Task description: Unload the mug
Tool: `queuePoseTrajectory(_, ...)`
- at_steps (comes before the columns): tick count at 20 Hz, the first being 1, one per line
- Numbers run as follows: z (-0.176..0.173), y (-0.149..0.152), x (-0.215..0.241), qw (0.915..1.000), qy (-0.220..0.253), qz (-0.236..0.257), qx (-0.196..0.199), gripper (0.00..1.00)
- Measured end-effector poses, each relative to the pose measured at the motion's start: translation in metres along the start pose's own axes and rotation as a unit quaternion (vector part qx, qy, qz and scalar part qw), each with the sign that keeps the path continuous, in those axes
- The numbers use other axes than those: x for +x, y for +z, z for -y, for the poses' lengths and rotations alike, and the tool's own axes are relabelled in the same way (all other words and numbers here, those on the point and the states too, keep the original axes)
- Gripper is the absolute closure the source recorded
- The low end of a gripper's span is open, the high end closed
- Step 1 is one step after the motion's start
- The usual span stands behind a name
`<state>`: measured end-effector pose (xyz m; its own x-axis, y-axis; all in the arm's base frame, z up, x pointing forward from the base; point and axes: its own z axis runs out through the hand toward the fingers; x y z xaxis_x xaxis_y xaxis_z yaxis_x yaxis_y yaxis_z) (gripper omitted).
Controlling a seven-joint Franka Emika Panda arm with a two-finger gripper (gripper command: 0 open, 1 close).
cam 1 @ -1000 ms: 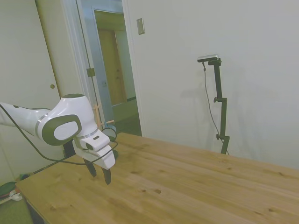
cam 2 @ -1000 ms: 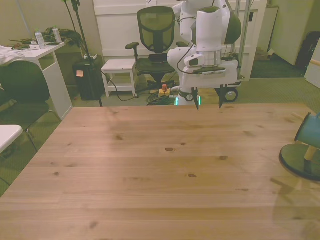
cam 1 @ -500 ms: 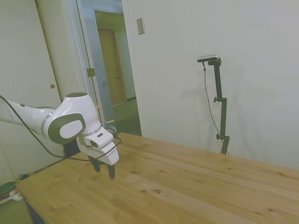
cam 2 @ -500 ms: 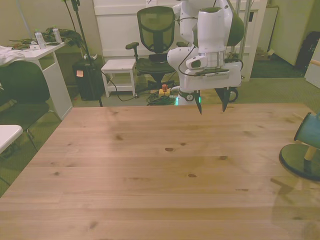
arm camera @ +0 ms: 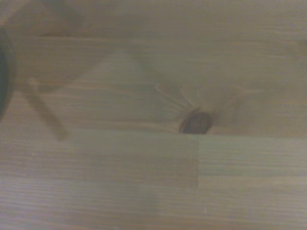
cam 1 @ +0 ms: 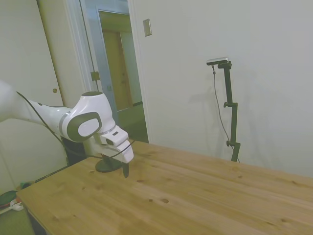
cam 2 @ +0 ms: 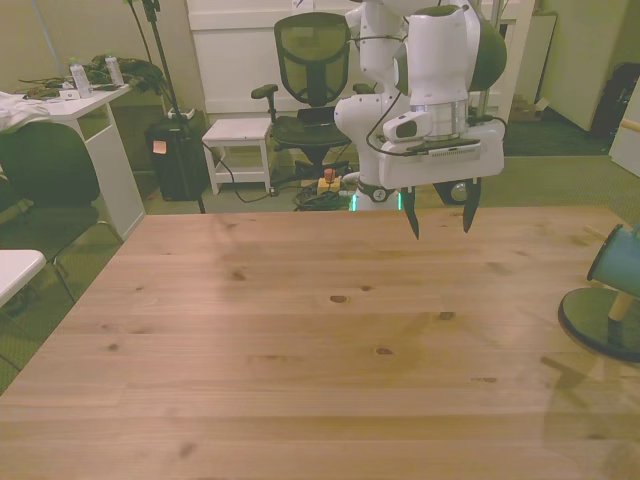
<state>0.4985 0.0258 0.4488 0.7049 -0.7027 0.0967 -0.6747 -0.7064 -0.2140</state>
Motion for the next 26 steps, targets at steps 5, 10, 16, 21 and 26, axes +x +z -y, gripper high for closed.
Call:
queuePoseTrajectory(5, 0.029, -0.008, 0.015, 1.0000, -0.002, 0.004, 0.003, 0.00)
queuePoseTrajectory(10, 0.063, -0.006, 0.020, 0.9999, -0.008, 0.009, -0.005, 0.00)
queuePoseTrajectory(16, 0.098, -0.005, 0.025, 0.9999, -0.010, 0.008, -0.011, 0.00)
queuePoseTrajectory(21, 0.114, -0.003, 0.024, 0.9998, -0.013, 0.008, -0.011, 0.00)
queuePoseTrajectory(26, 0.118, -0.004, 0.022, 0.9998, -0.016, 0.007, -0.010, 0.00)
